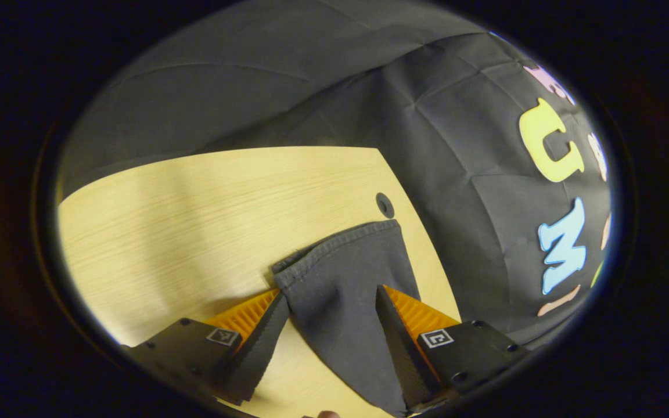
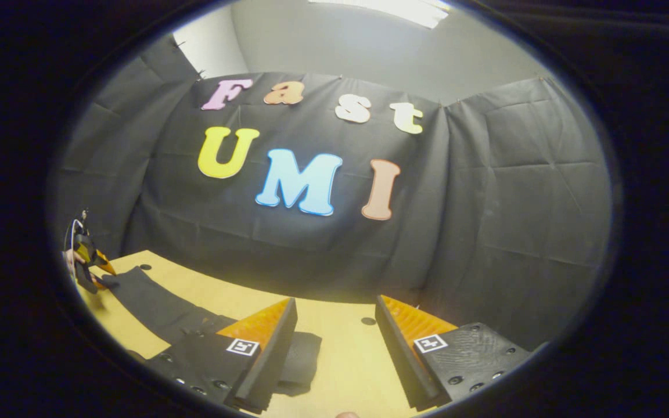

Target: Grasp the waist and the cuffs of the jeans and fold them to make the two legs overlap; first hold the waist and fold one-third of the jeans toward the cuffs, then hold the cuffs and fold the remaining one-third in the same direction to finish folding.

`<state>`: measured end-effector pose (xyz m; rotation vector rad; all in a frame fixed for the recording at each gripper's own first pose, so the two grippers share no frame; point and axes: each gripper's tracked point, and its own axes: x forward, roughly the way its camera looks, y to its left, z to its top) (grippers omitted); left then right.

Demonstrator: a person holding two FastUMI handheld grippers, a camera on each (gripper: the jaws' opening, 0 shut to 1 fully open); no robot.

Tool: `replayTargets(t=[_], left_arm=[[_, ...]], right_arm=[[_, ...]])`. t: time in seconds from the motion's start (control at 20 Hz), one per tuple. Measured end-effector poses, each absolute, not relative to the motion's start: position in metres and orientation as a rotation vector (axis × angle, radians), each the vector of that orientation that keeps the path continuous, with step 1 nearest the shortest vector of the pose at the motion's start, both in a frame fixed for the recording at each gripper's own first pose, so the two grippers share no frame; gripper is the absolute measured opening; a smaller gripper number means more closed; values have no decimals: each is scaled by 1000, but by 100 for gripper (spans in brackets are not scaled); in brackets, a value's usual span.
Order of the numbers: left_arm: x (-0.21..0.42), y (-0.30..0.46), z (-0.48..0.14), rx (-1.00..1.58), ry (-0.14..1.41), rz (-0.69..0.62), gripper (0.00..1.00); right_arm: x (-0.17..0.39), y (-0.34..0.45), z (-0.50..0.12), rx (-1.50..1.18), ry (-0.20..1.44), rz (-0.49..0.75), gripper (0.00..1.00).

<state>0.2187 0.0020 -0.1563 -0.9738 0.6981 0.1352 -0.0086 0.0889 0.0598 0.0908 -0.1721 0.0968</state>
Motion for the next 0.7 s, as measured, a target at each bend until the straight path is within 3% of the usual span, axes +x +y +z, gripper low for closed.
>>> replayTargets(t=[0.35, 0.45, 0.5, 0.6, 0.7], left_arm=[[234, -14, -158, -1012, 683, 79, 100], [238, -26, -158, -1048, 686, 52, 96], [242, -35, -159, -1079, 685, 40, 100], [249, -54, -163, -1115, 686, 17, 77], [254, -66, -167, -1097, 679, 4, 82]], right_arm=[[2, 115, 65, 109, -144, 141, 85], [7, 119, 64, 116, -134, 143, 85], [12, 119, 64, 119, -126, 144, 85], [27, 123, 66, 123, -111, 153, 85], [32, 123, 66, 122, -104, 152, 85]])
